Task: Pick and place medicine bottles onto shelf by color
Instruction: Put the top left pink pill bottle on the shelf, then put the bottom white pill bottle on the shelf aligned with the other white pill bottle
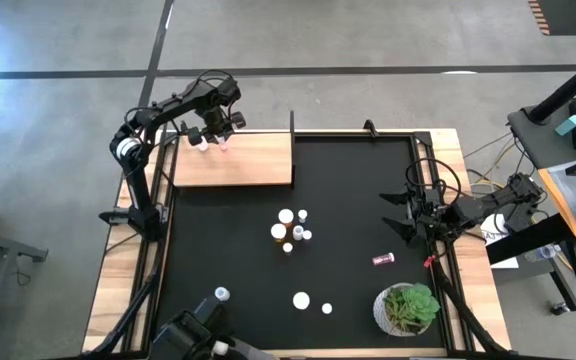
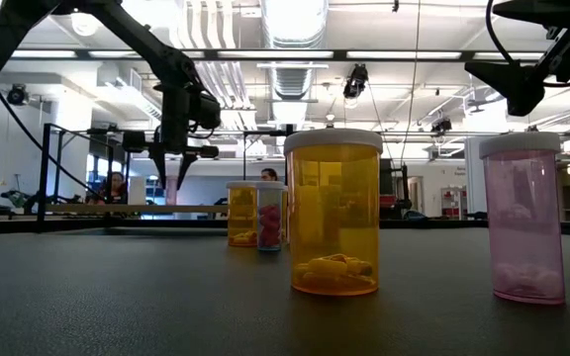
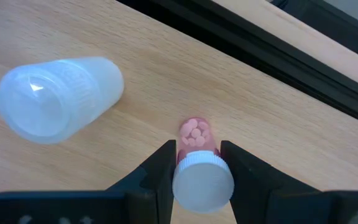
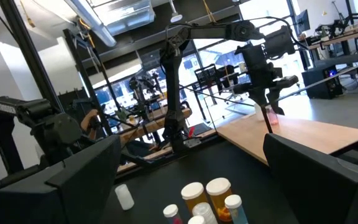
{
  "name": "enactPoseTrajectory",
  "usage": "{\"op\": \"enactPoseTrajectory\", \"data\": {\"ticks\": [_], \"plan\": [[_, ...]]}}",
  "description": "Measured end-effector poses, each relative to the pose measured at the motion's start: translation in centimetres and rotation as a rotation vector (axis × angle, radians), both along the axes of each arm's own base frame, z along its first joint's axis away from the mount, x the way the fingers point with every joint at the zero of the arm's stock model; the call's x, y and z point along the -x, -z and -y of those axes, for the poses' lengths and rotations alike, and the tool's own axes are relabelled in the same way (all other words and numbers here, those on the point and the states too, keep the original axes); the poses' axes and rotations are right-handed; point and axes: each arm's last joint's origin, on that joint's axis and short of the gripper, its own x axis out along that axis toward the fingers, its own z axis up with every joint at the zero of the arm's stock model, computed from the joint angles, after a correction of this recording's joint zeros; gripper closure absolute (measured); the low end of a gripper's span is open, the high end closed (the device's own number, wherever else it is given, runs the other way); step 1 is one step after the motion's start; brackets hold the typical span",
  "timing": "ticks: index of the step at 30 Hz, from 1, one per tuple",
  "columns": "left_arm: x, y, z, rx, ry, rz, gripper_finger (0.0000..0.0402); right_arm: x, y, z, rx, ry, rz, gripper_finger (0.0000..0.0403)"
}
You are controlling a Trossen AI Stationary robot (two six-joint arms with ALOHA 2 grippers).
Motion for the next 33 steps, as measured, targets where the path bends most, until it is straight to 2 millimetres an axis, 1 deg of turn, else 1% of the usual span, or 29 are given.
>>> {"op": "enactPoseTrajectory", "data": {"ticks": [5,8,12,18,22,26,29,33], "plan": [[0.0,0.0,0.0,-0.001,0.000,0.001,0.0300,0.0,0.0,0.0,0.000,0.000,0.000,0.0019],[0.0,-0.1,0.0,-0.004,0.001,0.003,0.0292,0.0,0.0,0.0,0.000,0.000,0.000,0.0019],[-0.1,-0.1,-0.1,-0.010,0.001,0.006,0.0260,0.0,0.0,0.0,0.000,0.000,0.000,0.0019],[-0.1,-0.3,-0.2,-0.024,0.004,0.023,0.0192,0.0,0.0,0.0,0.000,0.000,0.000,0.0019],[-0.2,-1.7,0.5,-0.035,0.017,0.068,0.0151,0.0,0.0,0.0,0.000,0.000,0.000,0.0019],[0.1,-3.8,1.7,-0.075,0.032,0.102,0.0125,0.0,0.0,0.0,0.000,0.000,0.000,0.0019],[0.8,-5.6,2.9,-0.100,0.034,0.123,0.0115,0.0,0.0,0.0,0.000,0.000,0.000,0.0019],[1.4,-8.0,4.8,-0.133,0.054,0.193,0.0113,0.0,0.0,0.0,0.000,0.000,0.000,0.0019]]}}
